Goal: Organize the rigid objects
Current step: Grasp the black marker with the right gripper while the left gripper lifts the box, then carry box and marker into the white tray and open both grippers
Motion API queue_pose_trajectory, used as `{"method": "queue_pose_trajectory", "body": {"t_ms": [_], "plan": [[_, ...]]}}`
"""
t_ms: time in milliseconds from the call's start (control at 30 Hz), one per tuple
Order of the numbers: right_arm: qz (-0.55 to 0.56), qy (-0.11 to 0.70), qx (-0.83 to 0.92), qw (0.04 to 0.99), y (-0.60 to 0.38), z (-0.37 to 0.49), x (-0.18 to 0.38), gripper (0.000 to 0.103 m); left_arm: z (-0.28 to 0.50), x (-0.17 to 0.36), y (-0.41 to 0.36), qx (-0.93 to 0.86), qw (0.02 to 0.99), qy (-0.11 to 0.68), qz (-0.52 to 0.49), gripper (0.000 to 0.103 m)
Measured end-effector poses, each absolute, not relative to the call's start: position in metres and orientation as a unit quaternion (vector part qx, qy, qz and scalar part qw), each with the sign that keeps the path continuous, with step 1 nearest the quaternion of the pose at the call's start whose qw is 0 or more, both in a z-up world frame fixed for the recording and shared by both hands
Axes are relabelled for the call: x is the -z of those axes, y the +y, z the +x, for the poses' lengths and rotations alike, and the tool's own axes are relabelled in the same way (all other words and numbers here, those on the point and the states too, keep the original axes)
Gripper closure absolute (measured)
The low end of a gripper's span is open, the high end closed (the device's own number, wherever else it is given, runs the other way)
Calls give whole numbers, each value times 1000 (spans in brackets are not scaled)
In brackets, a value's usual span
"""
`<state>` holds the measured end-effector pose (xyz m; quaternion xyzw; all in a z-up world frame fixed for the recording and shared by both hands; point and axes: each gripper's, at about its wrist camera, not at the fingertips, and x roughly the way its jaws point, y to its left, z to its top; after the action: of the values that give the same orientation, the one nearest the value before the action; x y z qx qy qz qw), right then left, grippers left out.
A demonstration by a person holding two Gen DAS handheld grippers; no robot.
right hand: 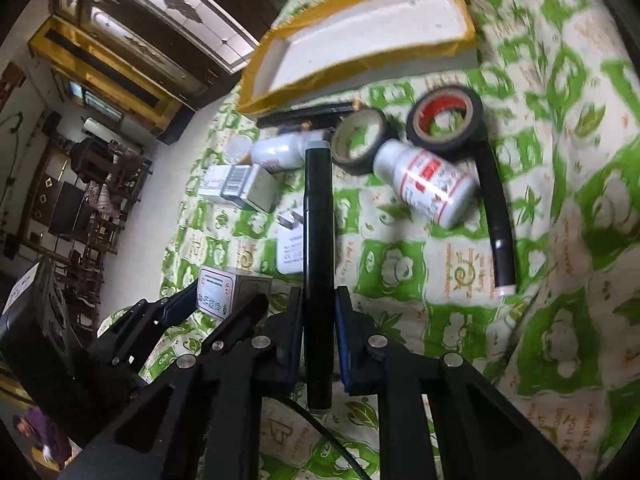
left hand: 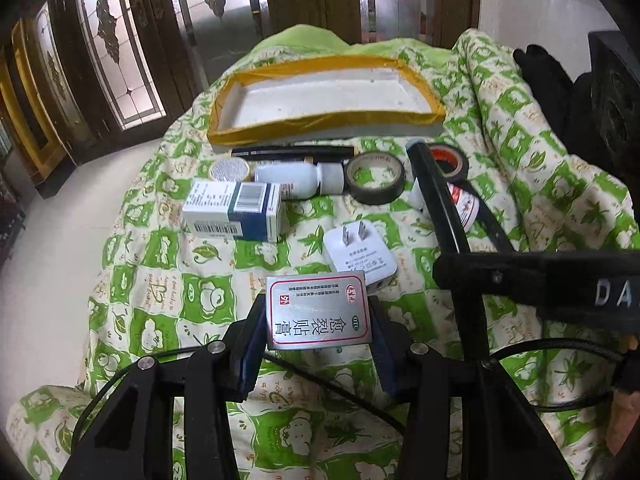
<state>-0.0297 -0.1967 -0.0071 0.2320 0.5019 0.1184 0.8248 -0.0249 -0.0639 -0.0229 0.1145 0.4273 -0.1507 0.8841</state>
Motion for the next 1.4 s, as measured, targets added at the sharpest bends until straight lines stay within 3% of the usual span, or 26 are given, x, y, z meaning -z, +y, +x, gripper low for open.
{"method": "queue_pose_trajectory", "body": {"t_ms": [400, 800, 1100, 1400], "plan": [[224, 462, -106, 852, -222, 10, -41, 88, 8, -15, -57, 167, 899, 401, 66, 53], [287, 415, -49, 862, -275, 97, -54, 88, 126, -41, -57, 159, 902, 401, 23, 53], [261, 410, 10, 874, -301, 161, -48, 88, 213, -21, -79, 139, 897, 418, 27, 53], [170, 457, 37, 872, -291, 190, -6, 88, 257, 16, -85, 114, 888, 444, 46, 53]]}}
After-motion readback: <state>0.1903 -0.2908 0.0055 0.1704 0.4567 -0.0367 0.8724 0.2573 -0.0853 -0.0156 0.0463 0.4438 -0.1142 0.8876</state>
